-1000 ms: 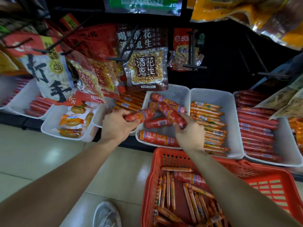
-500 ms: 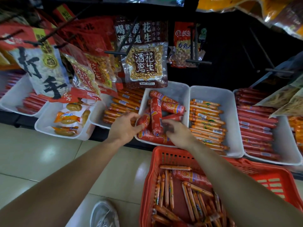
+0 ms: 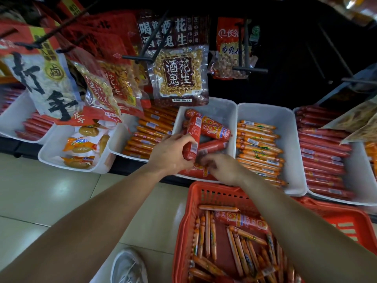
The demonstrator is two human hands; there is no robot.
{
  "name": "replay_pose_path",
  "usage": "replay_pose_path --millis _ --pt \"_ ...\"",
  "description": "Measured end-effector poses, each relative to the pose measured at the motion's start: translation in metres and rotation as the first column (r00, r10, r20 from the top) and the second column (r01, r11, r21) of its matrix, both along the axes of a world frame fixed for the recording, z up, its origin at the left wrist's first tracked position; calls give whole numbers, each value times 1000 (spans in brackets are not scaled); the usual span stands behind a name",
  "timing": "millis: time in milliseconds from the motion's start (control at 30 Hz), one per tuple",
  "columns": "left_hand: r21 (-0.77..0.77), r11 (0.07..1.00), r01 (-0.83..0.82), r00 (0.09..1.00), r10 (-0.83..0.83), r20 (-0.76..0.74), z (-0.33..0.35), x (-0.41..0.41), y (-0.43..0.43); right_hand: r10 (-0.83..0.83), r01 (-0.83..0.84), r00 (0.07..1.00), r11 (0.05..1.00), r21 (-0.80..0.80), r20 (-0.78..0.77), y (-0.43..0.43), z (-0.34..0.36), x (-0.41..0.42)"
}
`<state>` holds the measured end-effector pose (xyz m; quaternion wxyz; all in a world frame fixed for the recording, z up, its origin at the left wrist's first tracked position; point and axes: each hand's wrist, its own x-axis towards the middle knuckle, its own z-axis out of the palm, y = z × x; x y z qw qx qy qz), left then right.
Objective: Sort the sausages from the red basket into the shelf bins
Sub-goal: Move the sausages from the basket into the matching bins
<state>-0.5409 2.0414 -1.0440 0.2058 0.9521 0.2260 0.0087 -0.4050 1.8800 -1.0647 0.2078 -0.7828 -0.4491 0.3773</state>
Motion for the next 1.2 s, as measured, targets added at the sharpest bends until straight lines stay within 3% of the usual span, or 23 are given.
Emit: replay_pose_path --millis 67,200,467,733,833,933,1100,1200 --pt "-81 995 -59 998 61 22 5 2 6 102 -90 989 990 -112 109 6 -4 -2" --pt "-111 982 -152 987 156 28 11 2 18 224 -190 968 947 -258 110 17 -2 -6" --pt "-288 925 -247 961 271 48 9 -13 29 260 -234 965 923 -305 46 28 2 1" --pt "-392 880 -268 952 305 33 12 -4 27 24 -24 1000 1000 0 -2 -15 26 0" --pt "-439 848 -296 932 358 63 15 1 30 -62 59 997 997 57 52 -15 27 -2" --pt "-509 787 -349 895 442 69 17 -2 34 -254 242 961 964 112 106 -3 19 4" --pt "-430 836 -341 917 396 43 9 -4 30 -571 566 804 821 77 167 33 10 29" --pt "-390 881 -269 953 302 26 8 0 20 -565 552 798 825 123 209 62 10 33"
